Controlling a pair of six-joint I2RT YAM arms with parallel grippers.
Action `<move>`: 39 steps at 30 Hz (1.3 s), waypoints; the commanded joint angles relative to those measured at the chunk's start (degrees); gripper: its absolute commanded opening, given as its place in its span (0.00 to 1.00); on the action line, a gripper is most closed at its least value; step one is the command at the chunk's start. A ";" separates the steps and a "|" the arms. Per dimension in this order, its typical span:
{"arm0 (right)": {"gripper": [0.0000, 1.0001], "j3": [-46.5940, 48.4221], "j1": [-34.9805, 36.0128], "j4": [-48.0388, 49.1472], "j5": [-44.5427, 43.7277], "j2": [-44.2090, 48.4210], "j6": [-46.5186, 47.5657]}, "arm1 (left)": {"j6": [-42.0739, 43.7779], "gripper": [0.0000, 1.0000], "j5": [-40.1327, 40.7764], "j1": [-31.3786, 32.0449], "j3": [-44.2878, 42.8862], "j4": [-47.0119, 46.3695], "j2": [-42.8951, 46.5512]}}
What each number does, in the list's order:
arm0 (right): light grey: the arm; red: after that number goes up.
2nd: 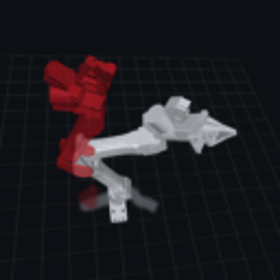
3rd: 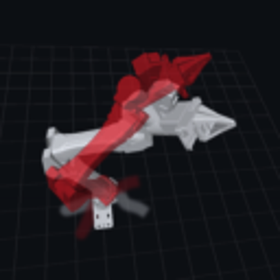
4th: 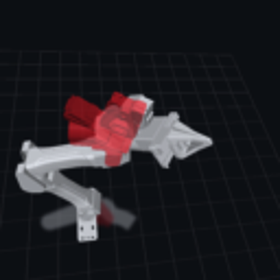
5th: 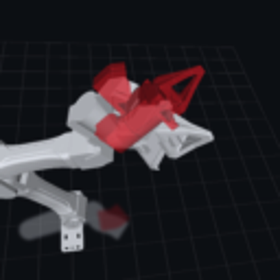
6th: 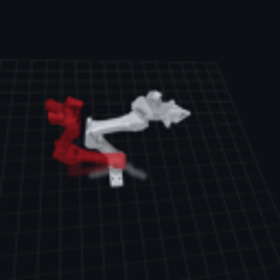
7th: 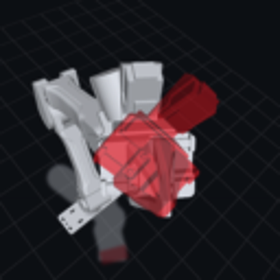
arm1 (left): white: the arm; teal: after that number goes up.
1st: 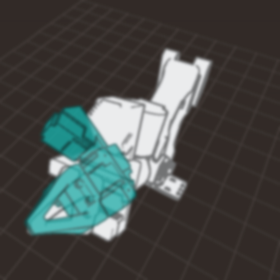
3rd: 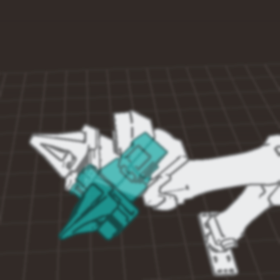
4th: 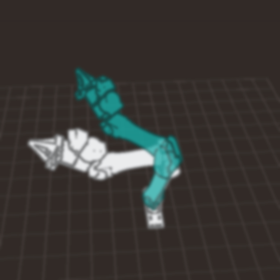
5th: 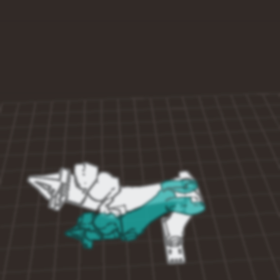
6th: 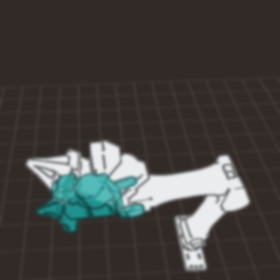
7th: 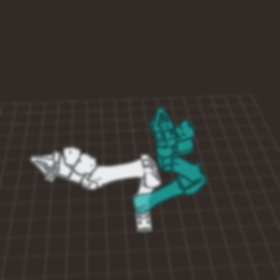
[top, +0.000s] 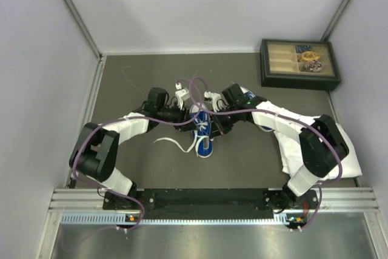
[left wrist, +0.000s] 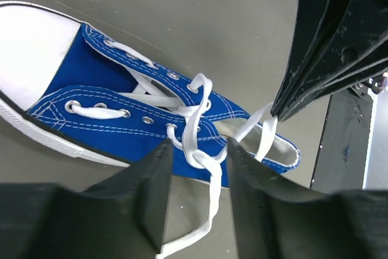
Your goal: Tie the shoes
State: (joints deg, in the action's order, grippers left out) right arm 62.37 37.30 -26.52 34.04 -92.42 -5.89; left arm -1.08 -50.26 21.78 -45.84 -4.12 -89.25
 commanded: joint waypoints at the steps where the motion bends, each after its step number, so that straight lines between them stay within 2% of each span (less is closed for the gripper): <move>1: 0.00 4.16 -1.00 2.44 1.20 -1.79 -2.19 | -2.87 0.40 0.43 0.90 -1.53 -5.46 -1.80; 3: 0.00 4.60 -1.35 2.88 1.29 -2.41 -3.07 | -2.70 0.30 1.13 0.90 -2.49 -4.33 -2.41; 4: 0.00 4.78 -1.61 3.49 1.29 -2.93 -3.86 | -2.52 0.20 1.13 0.90 -2.76 -3.97 -2.42; 7: 0.00 5.31 -1.79 4.11 1.47 -3.55 -4.92 | -2.78 0.03 -0.09 0.90 -2.85 -4.49 -1.72; 8: 0.00 5.31 -1.79 4.55 1.47 -3.73 -5.79 | -3.57 0.00 -0.62 0.90 -2.59 -5.10 -1.37; 17: 0.00 5.75 -1.88 9.11 0.51 -6.54 -13.61 | -11.83 0.00 -5.46 0.81 1.02 -13.80 1.01; 27: 0.00 0.22 -4.96 22.12 1.64 -4.61 -25.47 | -8.85 0.00 -6.60 0.90 1.90 -9.50 1.63; 34: 0.00 -5.93 -4.96 32.23 5.51 -6.54 -33.21 | -13.76 0.00 -6.34 0.81 4.18 -14.07 1.54; 39: 0.00 -12.69 -5.04 48.21 8.67 -6.19 -43.30 | -14.83 0.00 -5.29 1.07 5.15 -15.83 1.62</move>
State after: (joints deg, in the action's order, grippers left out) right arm 53.82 32.47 5.63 39.16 -99.29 -39.57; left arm -14.20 -55.02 22.55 -41.36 -15.27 -89.80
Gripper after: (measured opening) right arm 0.003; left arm 0.009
